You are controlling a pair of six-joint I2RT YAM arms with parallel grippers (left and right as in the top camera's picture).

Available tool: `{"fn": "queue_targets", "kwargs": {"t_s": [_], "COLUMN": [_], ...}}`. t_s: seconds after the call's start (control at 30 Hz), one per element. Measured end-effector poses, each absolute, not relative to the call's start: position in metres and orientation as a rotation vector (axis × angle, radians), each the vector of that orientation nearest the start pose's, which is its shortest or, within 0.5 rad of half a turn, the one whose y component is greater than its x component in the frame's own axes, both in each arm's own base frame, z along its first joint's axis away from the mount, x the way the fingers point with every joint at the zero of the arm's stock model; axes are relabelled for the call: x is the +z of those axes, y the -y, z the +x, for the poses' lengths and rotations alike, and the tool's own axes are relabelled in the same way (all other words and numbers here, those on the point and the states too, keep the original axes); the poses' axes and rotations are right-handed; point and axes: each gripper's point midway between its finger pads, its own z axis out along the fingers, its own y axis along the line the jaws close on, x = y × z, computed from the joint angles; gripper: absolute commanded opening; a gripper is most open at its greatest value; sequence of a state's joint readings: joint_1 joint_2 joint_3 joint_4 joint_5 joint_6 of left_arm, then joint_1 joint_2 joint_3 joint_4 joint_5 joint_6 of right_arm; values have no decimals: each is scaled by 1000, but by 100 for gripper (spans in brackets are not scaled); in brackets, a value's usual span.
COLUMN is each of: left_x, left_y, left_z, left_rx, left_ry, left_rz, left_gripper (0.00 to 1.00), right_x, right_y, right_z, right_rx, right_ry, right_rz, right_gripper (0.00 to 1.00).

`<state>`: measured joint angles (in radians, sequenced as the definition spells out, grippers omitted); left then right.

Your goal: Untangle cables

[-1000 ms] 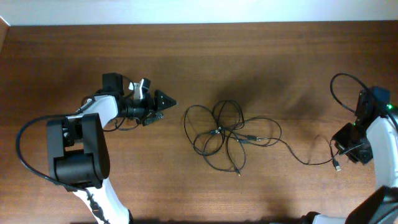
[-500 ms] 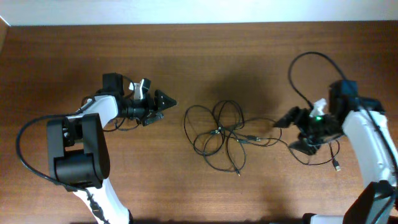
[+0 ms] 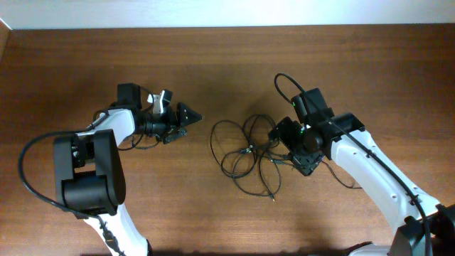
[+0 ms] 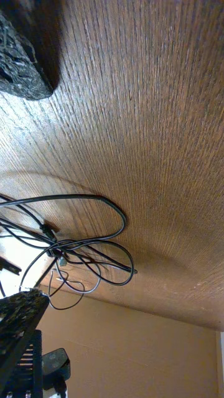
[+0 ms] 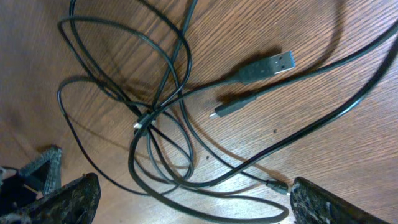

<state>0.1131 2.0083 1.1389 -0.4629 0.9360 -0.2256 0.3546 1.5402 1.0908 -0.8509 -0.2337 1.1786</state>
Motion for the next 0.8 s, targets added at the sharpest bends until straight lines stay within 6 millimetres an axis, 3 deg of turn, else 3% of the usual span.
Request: {"fn": "queue_targets", "kwargs": {"t_s": [0.1, 0.2, 0.27, 0.3, 0.37, 0.4, 0.57, 0.63, 0.7, 0.8], "left_x": [33, 33, 33, 33, 33, 33, 33, 33, 33, 33], "left_y": [95, 95, 95, 95, 95, 95, 95, 95, 95, 95], "left_z": [391, 391, 391, 391, 391, 391, 391, 391, 391, 391], "left_rx": [-1355, -1355, -1355, -1355, -1355, -1355, -1355, -1355, -1354, -1354], "left_ry": [-2638, -2638, -2638, -2638, -2638, -2638, -2638, -2638, -2639, -2638], "left_rz": [-288, -288, -288, -288, -288, -288, -288, -288, -289, -288], "left_gripper": [99, 99, 99, 100, 99, 99, 99, 99, 99, 100], "right_x": [85, 68, 59, 57, 56, 56, 57, 76, 126, 193], "right_y": [-146, -141, -141, -140, -138, -136, -132, -133, -135, -128], "right_z": [287, 275, 274, 274, 278, 279, 278, 281, 285, 272], "right_rx": [523, 486, 490, 490, 482, 464, 418, 426, 461, 421], "right_ry": [-2821, -2821, -2805, -2798, -2772, -2764, -2863, -2886, -2860, -2870], "right_rz": [1197, 1286, 1321, 1330, 1338, 1333, 1024, 849, 618, 429], "right_gripper": [76, 59, 27, 19, 19, 4, 4, 4, 4, 4]}}
